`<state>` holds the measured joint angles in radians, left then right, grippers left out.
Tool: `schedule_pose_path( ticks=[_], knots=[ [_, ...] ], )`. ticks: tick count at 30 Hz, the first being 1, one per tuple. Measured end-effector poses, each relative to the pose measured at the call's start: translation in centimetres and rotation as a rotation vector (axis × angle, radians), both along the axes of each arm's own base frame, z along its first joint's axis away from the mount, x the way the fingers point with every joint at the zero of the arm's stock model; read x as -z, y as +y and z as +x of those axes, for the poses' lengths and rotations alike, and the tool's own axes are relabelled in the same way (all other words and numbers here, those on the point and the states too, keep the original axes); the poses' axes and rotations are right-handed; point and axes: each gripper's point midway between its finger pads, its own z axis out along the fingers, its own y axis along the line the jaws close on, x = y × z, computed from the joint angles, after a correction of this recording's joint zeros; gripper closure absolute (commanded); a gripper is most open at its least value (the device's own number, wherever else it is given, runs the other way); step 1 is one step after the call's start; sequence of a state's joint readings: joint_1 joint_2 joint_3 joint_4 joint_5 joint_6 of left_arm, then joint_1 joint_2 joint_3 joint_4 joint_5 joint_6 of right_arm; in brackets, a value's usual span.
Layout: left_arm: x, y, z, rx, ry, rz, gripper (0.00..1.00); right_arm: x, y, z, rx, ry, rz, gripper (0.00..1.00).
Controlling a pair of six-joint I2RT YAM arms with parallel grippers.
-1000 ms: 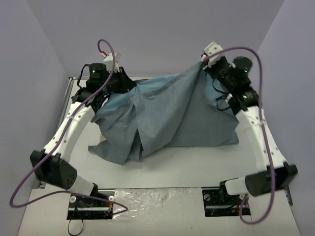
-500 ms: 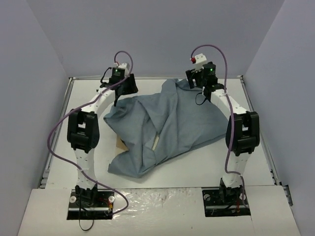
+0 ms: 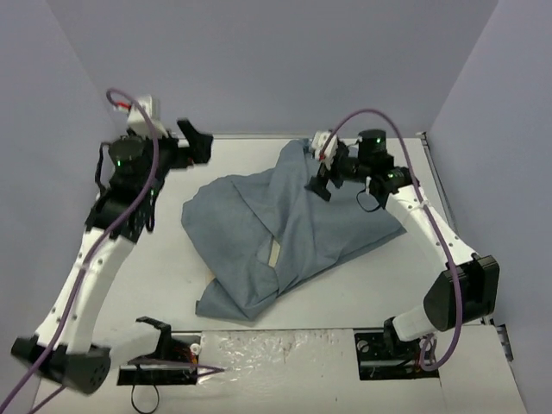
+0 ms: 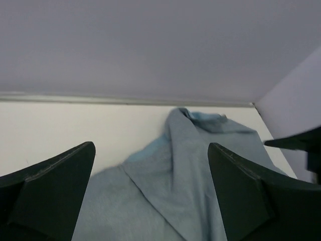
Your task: Remove the pillowcase from the pillow
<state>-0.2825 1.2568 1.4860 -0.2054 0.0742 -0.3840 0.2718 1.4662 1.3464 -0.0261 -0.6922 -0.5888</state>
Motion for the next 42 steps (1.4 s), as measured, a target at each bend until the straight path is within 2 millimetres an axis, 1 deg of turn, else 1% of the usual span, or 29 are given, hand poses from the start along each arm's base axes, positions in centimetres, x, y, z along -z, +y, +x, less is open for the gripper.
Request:
schedule_pose_path(
  ticks=[1,2,3,4,5,7,9,10,11,12,13,15,18,21,23,24,26,28,30,32,33,34,36,37,39,40,42],
  knots=[
    [1.3,-0.4,-1.8,0.024,0.016,-0.020,0.05,2.2,0.9,-1.5,-0.088,0.014,-0.060,0.05],
    [3.4,-1.1,-3.8,0.056,0.058,-0.035,0.05,4.5,1.0,-2.8,-0.159,0.032,-0.120,0.05],
    [5.8,-1.9,-5.5,0.093,0.101,-0.054,0.05,6.6,0.4,-3.8,-0.214,0.057,-0.174,0.05],
    [8.2,-2.7,-6.9,0.127,0.153,-0.065,0.04,8.2,-0.3,-4.4,-0.252,0.073,-0.219,0.06],
    [11.4,-3.3,-8.1,0.153,0.227,-0.074,0.03,9.3,-1.0,-4.8,-0.282,0.078,-0.261,0.07],
    [17.5,-3.2,-9.9,0.151,0.375,-0.091,0.03,10.6,-1.9,-5.0,-0.327,0.063,-0.330,0.07],
    [23.9,-2.4,-11.1,0.100,0.543,-0.089,0.03,11.5,-1.6,-5.6,-0.389,0.039,-0.381,0.04],
    [26.4,-1.9,-11.9,0.070,0.613,-0.090,0.03,11.8,-1.1,-6.0,-0.422,0.029,-0.398,0.02],
    [28.0,-1.6,-12.5,0.052,0.657,-0.097,0.04,12.2,-0.6,-6.4,-0.448,0.026,-0.409,0.00],
    [29.2,-1.3,-13.0,0.034,0.692,-0.111,0.04,12.6,-0.1,-6.7,-0.472,0.027,-0.417,0.00],
    [30.0,-1.2,-13.2,0.021,0.710,-0.129,0.04,13.0,0.3,-7.0,-0.491,0.031,-0.421,0.00],
    [30.8,-1.5,-13.2,0.012,0.720,-0.175,0.04,13.9,1.1,-7.5,-0.514,0.049,-0.428,0.00],
    [31.5,-2.3,-13.2,0.035,0.729,-0.221,0.05,15.1,1.5,-7.7,-0.511,0.076,-0.436,0.00],
    [32.0,-3.3,-12.9,0.076,0.736,-0.261,0.05,15.7,1.9,-7.7,-0.508,0.081,-0.449,0.00],
    [32.4,-4.1,-12.4,0.103,0.741,-0.281,0.01,16.1,2.3,-7.5,-0.511,0.081,-0.458,0.00],
    [32.7,-4.5,-12.0,0.114,0.744,-0.288,0.21,16.5,2.7,-7.5,-0.518,0.084,-0.463,0.01],
    [33.6,-5.3,-11.1,0.133,0.756,-0.303,0.52,17.5,3.2,-7.5,-0.526,0.102,-0.470,0.03],
    [35.0,-6.2,-10.4,0.154,0.794,-0.310,0.79,18.5,3.7,-7.6,-0.531,0.121,-0.481,0.05],
    [35.7,-7.1,-9.6,0.181,0.819,-0.326,0.89,19.3,3.9,-7.4,-0.521,0.136,-0.493,0.07],
    [35.2,-7.7,-9.0,0.210,0.808,-0.341,0.97,19.5,3.9,-7.0,-0.502,0.133,-0.508,0.15],
    [34.6,-7.8,-8.8,0.217,0.791,-0.346,0.98,19.5,3.9,-6.8,-0.493,0.131,-0.513,0.19],
    [33.9,-7.7,-8.8,0.222,0.772,-0.347,0.98,19.5,3.9,-6.6,-0.483,0.127,-0.515,0.32],
    [32.2,-7.2,-9.2,0.219,0.733,-0.339,0.98,19.5,3.9,-6.3,-0.467,0.127,-0.517,0.49],
    [31.1,-6.8,-9.4,0.218,0.707,-0.330,0.98,19.7,3.8,-6.2,-0.459,0.134,-0.517,0.71],
    [29.1,-5.9,-10.0,0.206,0.665,-0.314,0.98,20.1,3.8,-6.1,-0.444,0.152,-0.517,0.88],
    [28.2,-5.2,-10.2,0.192,0.643,-0.307,0.98,20.4,3.7,-6.0,-0.438,0.163,-0.517,1.00],
    [26.9,-3.7,-10.3,0.155,0.610,-0.298,0.98,20.8,3.6,-5.9,-0.424,0.182,-0.515,1.00]
  ],
)
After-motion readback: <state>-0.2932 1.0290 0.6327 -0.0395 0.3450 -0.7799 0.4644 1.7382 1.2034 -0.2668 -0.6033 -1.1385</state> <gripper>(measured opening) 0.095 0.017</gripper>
